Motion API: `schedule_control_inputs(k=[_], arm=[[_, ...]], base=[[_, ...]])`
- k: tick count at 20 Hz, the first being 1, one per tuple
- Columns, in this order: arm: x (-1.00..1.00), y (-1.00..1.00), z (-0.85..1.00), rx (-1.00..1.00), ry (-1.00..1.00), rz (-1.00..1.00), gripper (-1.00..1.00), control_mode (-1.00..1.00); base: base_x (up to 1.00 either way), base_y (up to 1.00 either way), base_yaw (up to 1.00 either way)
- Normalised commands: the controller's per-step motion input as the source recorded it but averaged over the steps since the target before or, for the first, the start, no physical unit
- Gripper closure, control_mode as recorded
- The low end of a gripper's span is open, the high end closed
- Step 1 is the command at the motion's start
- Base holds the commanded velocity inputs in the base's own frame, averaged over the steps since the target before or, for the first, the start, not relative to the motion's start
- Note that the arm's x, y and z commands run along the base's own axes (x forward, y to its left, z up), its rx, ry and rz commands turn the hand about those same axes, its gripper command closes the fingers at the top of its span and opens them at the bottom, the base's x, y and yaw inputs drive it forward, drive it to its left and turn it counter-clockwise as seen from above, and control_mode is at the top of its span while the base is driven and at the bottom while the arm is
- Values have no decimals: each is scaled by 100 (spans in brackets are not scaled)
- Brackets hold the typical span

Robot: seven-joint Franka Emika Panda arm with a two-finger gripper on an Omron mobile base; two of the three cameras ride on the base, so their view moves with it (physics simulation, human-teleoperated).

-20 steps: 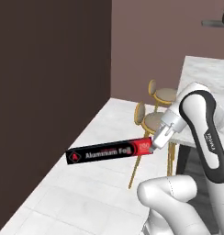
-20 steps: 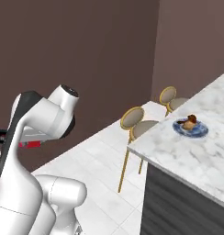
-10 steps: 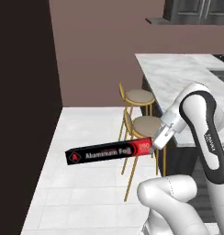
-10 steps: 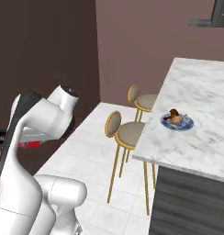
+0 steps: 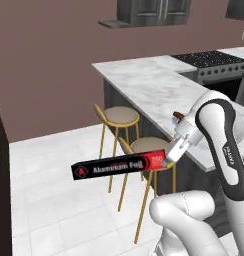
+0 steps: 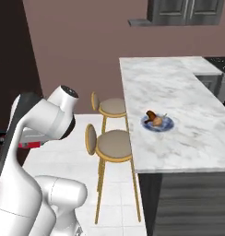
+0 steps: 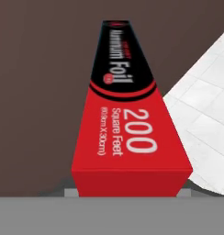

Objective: Retrieve the tupperware and aluminum foil from the cabinet and place them on the dining counter near the plate with onion and chicken drumstick to prepare for storing leftovers.

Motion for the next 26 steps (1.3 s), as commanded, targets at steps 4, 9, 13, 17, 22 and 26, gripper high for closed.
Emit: schedule_control_inputs(k=[4,9,13,17,22,26], arm=[[0,0,0,0,0,0,100,100],[0,0,0,0,0,0,100,100],[0,0,0,0,0,0,100,100],[0,0,0,0,0,0,100,100],[0,0,0,0,0,0,100,100],[0,0,0,0,0,0,100,100]], base=[[74,69,-62],[74,72,-62],[73,71,-62],[71,67,-63],[69,59,-64],[66,60,-61]])
